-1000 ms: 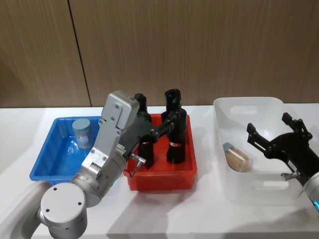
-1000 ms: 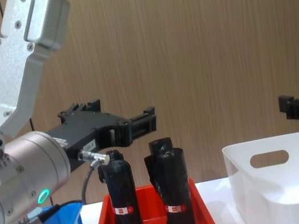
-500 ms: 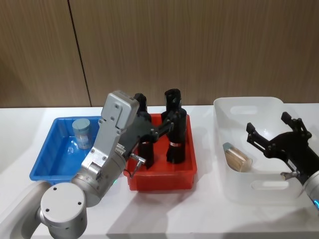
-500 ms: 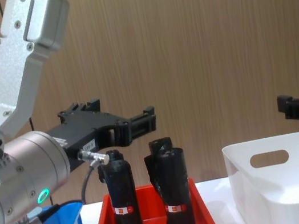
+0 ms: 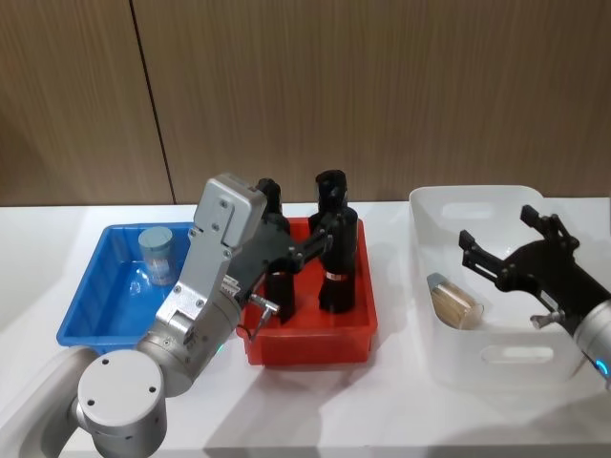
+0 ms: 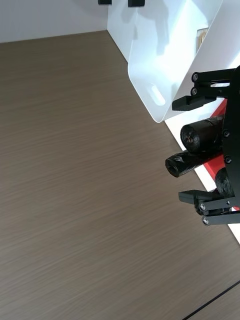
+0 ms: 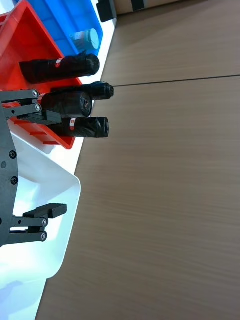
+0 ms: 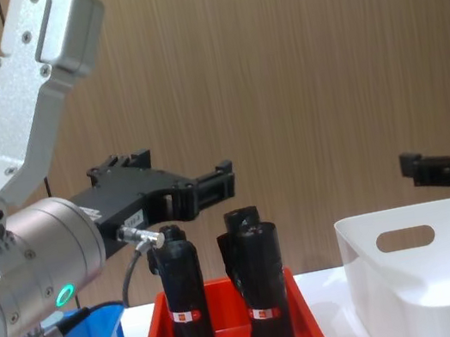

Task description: Pick the cotton swabs from the blue box and place them into the white box.

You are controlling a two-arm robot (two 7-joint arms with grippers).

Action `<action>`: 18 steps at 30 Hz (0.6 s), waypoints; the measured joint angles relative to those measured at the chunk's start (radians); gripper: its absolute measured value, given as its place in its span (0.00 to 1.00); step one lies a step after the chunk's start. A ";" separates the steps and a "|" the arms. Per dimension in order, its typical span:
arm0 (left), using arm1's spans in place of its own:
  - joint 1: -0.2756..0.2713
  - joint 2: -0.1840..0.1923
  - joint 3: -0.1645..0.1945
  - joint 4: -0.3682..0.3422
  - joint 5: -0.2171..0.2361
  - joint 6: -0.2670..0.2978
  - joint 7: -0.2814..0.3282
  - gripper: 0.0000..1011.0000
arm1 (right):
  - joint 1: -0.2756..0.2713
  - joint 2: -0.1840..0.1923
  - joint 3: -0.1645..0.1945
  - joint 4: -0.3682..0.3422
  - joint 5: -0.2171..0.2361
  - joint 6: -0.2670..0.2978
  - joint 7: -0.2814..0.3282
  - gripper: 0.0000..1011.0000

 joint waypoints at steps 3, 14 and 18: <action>0.000 0.000 0.000 0.000 0.000 0.000 0.000 0.99 | 0.032 -0.005 0.002 0.033 -0.002 0.011 0.036 0.99; 0.000 0.000 0.000 0.000 0.000 0.000 0.000 0.99 | 0.139 -0.019 0.004 0.150 -0.018 0.050 0.188 0.99; 0.000 0.000 0.000 0.000 0.000 0.000 0.000 0.99 | 0.188 -0.027 0.002 0.203 -0.026 0.066 0.259 0.99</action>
